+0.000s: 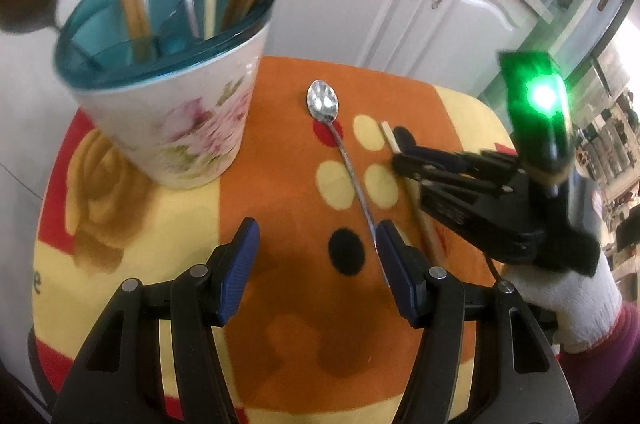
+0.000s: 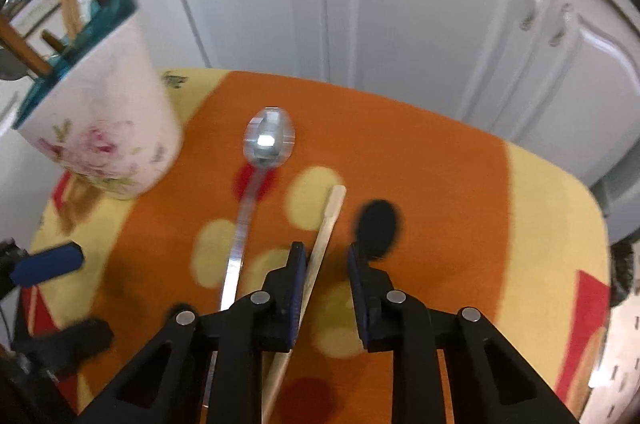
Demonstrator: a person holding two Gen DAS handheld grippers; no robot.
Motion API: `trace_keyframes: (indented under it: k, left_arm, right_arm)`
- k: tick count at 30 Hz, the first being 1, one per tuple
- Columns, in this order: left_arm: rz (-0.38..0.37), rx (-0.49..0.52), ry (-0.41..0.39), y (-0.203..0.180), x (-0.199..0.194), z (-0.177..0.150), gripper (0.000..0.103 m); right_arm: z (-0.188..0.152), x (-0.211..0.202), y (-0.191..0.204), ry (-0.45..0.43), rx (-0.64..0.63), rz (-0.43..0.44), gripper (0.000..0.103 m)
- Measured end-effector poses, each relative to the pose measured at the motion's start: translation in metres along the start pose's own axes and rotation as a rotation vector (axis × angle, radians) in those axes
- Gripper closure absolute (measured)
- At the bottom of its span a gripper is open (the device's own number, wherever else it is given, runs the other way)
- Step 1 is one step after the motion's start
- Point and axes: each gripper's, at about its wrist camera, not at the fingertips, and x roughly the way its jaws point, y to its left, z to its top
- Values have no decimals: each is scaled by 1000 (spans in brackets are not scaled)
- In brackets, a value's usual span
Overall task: Organize utensils
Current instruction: 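Grasp the metal spoon with the left gripper while the right gripper grasps the wooden chopstick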
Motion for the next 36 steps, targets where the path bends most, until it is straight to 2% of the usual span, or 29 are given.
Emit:
trace_keyframes:
  k: [2, 5, 13, 14, 15, 17, 18, 20, 27, 36]
  left_arm:
    - [4, 4, 1, -7, 7, 7, 43]
    - [14, 13, 2, -17, 17, 17, 43]
    - [53, 66, 39, -37, 51, 28, 45]
    - [47, 61, 51, -37, 56, 28, 49]
    - [43, 56, 65, -37, 59, 27, 60]
    - [57, 69, 48, -36, 60, 26, 72]
    - [61, 81, 56, -37, 62, 25, 85]
    - [50, 89, 54, -36, 62, 24, 95]
    - [-28, 64, 109, -21, 43, 1, 100]
    - [-59, 142, 194, -13, 3, -56, 100]
  right_arm:
    - [-4, -4, -16, -1, 53, 15, 82]
    - [-11, -9, -39, -4, 141, 100, 82]
    - [-14, -14, -52, -9, 183, 140, 82]
    - [-14, -14, -53, -8, 186, 143, 82]
    - [-8, -11, -51, -6, 188, 145, 82]
    - [-12, -10, -47, -2, 192, 149, 82]
    - [-13, -10, -47, 0, 194, 152, 82]
    - [-15, -11, -47, 3, 199, 157, 81]
    - [-21, -23, -47, 4, 187, 169, 79]
    - [-29, -32, -37, 14, 144, 181, 77]
